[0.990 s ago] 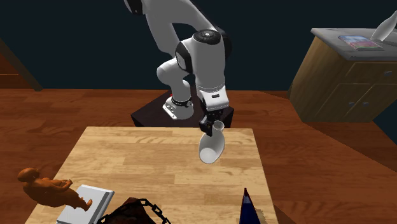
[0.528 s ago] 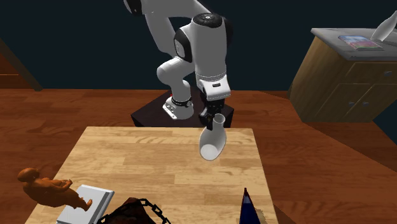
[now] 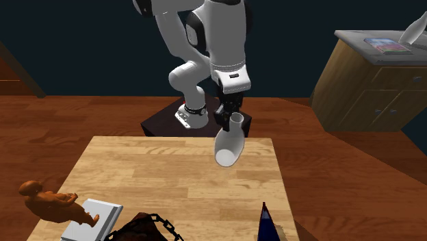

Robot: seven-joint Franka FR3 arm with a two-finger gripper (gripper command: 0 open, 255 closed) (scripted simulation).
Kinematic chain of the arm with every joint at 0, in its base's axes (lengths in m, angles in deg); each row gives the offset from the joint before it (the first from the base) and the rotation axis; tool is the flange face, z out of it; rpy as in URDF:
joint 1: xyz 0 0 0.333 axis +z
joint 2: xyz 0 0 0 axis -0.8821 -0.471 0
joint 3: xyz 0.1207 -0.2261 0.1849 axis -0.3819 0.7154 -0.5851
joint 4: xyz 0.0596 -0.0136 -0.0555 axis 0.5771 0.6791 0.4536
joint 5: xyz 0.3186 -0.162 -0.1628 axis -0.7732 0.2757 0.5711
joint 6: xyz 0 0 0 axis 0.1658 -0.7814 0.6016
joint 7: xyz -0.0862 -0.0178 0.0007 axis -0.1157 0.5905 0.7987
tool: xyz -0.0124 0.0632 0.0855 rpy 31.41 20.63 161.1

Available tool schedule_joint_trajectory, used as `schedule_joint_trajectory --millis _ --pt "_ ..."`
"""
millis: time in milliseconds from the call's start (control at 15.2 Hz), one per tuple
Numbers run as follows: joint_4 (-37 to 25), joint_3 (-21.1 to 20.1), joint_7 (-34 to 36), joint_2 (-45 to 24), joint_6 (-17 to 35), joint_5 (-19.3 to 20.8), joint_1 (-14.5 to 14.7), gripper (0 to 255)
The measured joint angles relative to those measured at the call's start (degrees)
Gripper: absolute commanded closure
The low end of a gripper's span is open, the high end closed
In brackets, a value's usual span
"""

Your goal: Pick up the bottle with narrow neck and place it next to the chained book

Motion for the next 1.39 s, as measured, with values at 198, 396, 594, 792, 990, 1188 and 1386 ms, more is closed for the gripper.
schedule_joint_trajectory --millis 198,396,594,792,990,1188,1386 --pt "-2.54 -0.25 -0.06 -0.16 -2.37 -0.27 0.16 255" --pt "-4.72 -0.55 -0.05 -0.12 -4.6 -0.47 0.26 255" --pt "-7.34 -0.86 0.01 -0.51 -6.83 -0.8 0.49 255" --pt "-9.77 -1.08 -0.03 -0.81 -8.98 -1.03 0.64 255" --pt "-12.59 -1.32 -0.06 -1.22 -11.38 -1.29 0.81 255" --pt "-14.96 -1.58 0.01 -1.61 -13.39 -1.54 0.98 255" --pt "-18.12 -1.63 -0.17 -2.43 -15.73 -1.81 1.17 255"
